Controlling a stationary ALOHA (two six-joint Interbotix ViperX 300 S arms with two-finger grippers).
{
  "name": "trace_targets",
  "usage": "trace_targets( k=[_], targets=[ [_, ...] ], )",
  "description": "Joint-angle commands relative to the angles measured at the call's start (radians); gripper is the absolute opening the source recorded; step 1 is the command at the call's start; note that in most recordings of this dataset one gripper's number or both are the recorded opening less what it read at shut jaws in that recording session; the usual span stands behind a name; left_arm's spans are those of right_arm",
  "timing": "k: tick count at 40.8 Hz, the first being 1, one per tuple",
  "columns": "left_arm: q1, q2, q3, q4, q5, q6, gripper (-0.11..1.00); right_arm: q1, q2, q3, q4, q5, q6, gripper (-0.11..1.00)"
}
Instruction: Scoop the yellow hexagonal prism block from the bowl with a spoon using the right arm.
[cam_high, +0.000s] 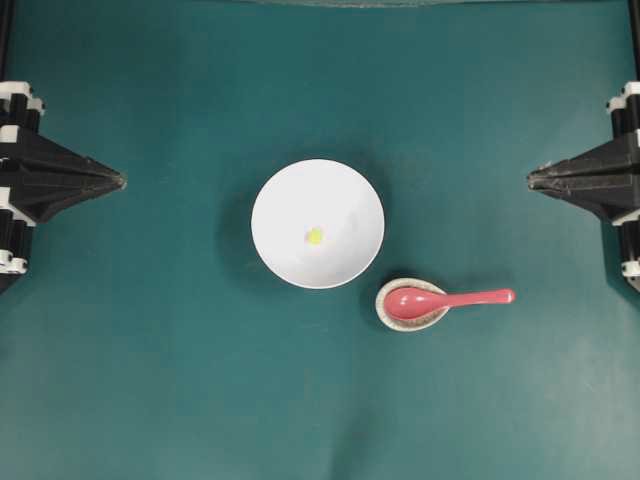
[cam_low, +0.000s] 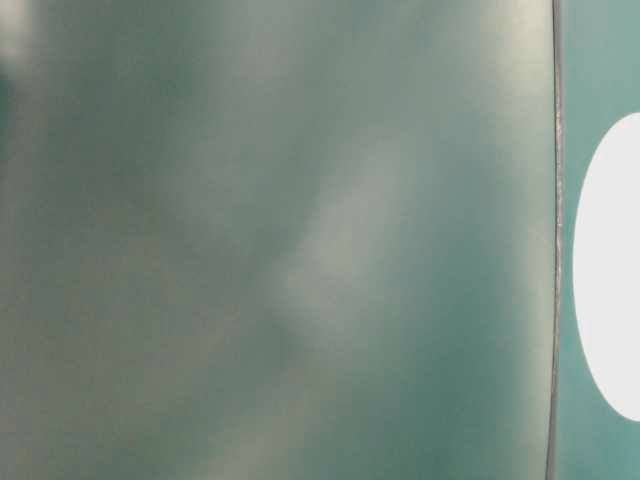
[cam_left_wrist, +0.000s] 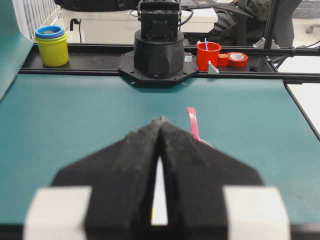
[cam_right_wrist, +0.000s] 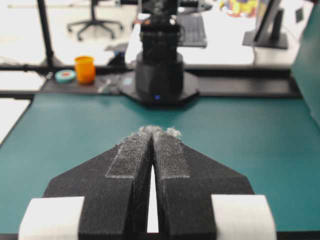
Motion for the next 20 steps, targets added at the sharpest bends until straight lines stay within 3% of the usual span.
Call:
trace_targets(
  k=[1,20],
  targets=[
    [-0.005,-0.003,-0.026,0.005,0.029,-0.015,-0.01,0.002,0.014,-0.006,0.002,0.005,0.005,-0.02],
    [-0.003,-0.017,-0.026,0.008,0.04,-0.018,-0.01,0.002,0.028,-0.009,0.003,0.043,0.017,-0.01]
  ],
)
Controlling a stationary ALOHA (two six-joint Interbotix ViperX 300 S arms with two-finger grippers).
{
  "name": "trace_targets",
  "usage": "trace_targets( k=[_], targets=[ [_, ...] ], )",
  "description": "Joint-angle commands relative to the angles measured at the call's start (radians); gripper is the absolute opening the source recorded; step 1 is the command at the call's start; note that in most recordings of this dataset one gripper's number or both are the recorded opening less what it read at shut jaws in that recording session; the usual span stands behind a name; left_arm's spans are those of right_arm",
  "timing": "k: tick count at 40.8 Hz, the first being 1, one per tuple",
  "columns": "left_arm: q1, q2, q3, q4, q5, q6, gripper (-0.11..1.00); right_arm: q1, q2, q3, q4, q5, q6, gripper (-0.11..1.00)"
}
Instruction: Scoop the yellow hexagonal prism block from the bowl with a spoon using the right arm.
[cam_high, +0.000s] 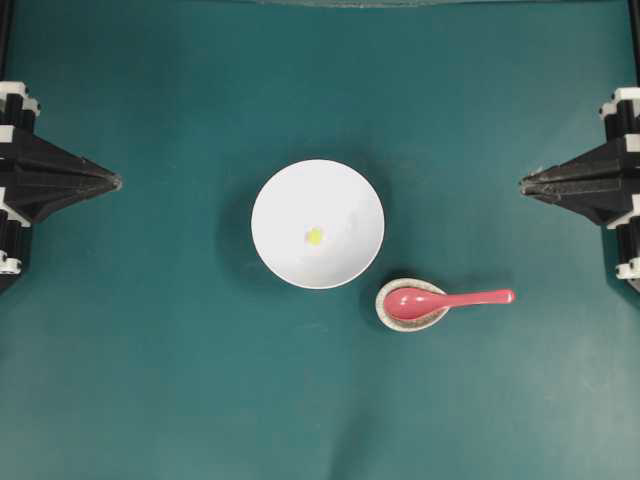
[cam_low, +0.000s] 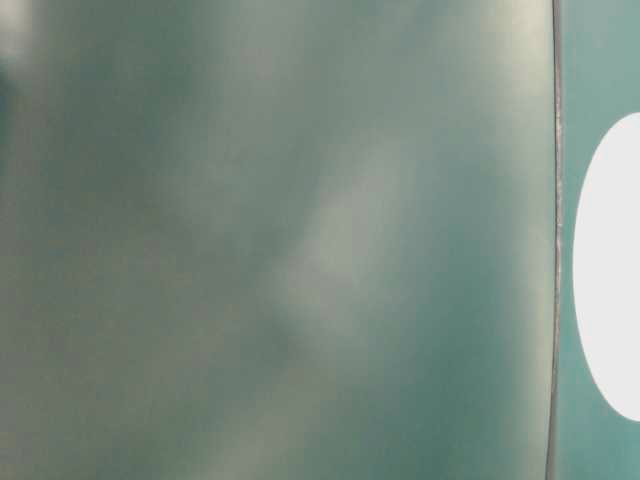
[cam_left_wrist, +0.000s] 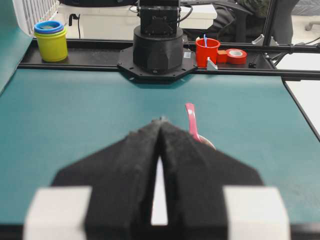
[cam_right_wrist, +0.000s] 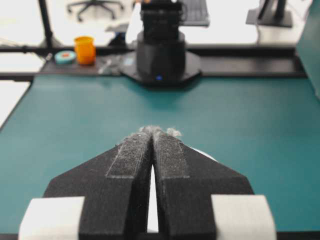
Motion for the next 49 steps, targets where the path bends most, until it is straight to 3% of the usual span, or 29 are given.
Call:
trace_targets(
  k=[1,5,16,21,33,49],
  targets=[
    [-0.002,0.011,-0.026,0.003,-0.003,-0.002,-0.01,0.002,0.012,-0.011,0.002,0.003,0.003,-0.01],
    [-0.002,0.011,-0.026,0.003,-0.003,-0.002,-0.01,0.002,0.032,-0.006,0.002,0.011,0.003,0.05],
    [-0.002,0.012,-0.025,0.003,-0.003,-0.002,-0.01,0.006,0.13,0.009,0.009,0.002,0.003,0.43],
    [-0.002,0.011,-0.023,0.003,0.0,0.0,-0.01,0.018,0.186,0.015,0.017,-0.025,0.005,0.53],
    [-0.002,0.012,-0.025,0.003,0.018,0.0,-0.01,0.087,0.308,0.071,0.074,-0.166,0.018,0.54],
    [-0.002,0.012,-0.021,0.003,0.018,0.0,-0.01,0.172,0.522,0.176,0.167,-0.506,0.046,0.54]
  ],
)
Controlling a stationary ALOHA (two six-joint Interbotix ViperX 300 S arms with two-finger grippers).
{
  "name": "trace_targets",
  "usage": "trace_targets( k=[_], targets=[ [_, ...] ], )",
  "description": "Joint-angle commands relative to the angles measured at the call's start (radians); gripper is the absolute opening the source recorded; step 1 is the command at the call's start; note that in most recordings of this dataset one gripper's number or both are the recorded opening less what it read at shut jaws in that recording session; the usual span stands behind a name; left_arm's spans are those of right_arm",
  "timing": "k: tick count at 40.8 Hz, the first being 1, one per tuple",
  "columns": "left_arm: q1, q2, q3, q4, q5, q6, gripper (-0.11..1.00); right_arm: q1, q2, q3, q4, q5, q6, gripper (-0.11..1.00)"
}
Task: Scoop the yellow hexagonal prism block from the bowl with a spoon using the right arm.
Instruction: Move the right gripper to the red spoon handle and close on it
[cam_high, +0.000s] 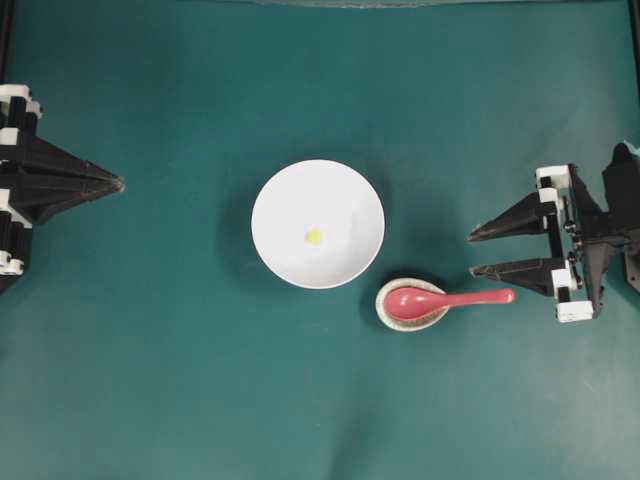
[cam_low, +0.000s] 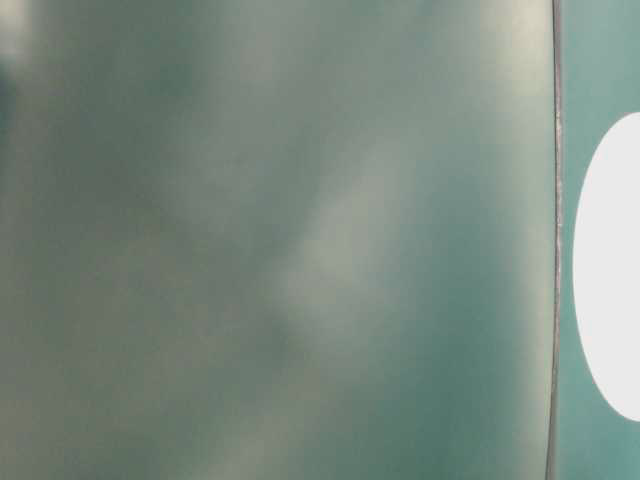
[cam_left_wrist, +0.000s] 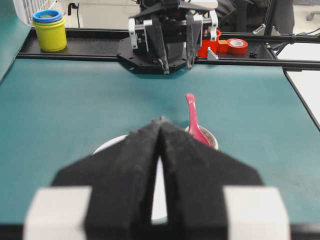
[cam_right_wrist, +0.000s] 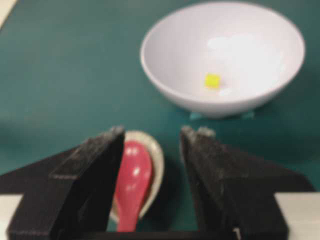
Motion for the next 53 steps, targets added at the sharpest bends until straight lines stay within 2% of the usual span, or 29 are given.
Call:
trace_targets(
  k=[1,28,37,53],
  targets=[
    [-0.002,0.008,-0.021,0.003,-0.005,0.0,-0.01,0.025,0.049,0.005,0.026,-0.083,0.0,0.54],
    [-0.003,0.006,-0.02,0.003,-0.005,0.0,-0.01,0.176,0.433,0.032,0.144,-0.471,0.0,0.54],
    [-0.002,0.008,-0.02,0.003,-0.005,0.0,-0.01,0.222,0.517,0.02,0.166,-0.52,0.008,0.54],
    [-0.002,0.008,-0.018,0.003,-0.005,0.0,-0.01,0.229,0.627,0.005,0.173,-0.58,0.037,0.54]
  ],
)
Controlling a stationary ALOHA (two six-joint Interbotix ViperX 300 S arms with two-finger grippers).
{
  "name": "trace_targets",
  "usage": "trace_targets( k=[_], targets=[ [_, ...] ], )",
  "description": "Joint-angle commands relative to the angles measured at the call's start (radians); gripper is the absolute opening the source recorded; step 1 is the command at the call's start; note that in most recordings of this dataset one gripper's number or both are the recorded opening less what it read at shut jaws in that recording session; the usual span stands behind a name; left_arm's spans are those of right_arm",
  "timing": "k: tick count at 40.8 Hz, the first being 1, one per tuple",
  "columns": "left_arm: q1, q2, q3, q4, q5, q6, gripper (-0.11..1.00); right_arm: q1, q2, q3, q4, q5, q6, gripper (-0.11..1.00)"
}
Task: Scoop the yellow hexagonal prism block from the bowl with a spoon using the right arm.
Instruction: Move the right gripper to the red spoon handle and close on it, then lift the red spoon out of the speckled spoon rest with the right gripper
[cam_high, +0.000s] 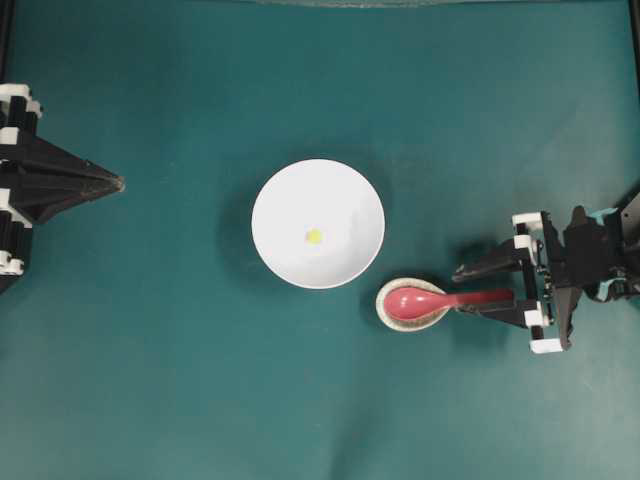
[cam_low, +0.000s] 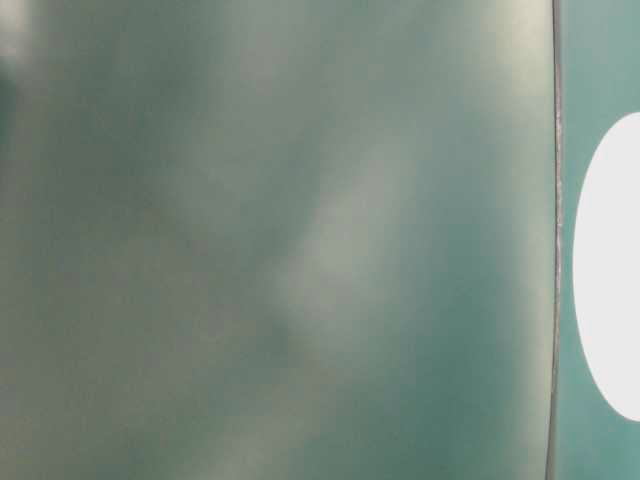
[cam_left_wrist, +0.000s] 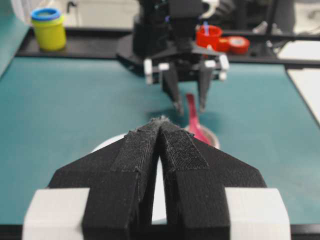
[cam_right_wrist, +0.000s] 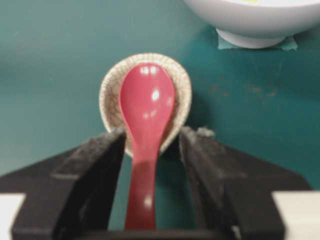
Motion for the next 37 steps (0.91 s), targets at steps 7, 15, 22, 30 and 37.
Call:
trace_targets(
  k=[7,15,22,30,37],
  targets=[
    [-0.002,0.008,-0.02,0.003,-0.005,0.0,-0.01,0.017,0.012,-0.006,0.003,-0.011,0.012,0.54],
    [-0.002,0.008,-0.018,0.003,-0.005,0.0,-0.01,0.021,0.025,-0.006,0.003,0.002,0.015,0.54],
    [-0.002,0.008,-0.018,0.003,-0.005,0.0,-0.01,0.021,0.041,-0.014,0.003,0.005,0.02,0.54],
    [-0.002,0.008,-0.02,0.003,0.002,0.0,-0.01,0.021,0.044,-0.017,0.003,0.005,0.02,0.54],
    [-0.002,0.008,-0.02,0.003,0.006,0.0,-0.01,0.023,0.044,-0.017,0.003,0.014,0.021,0.54]
  ],
)
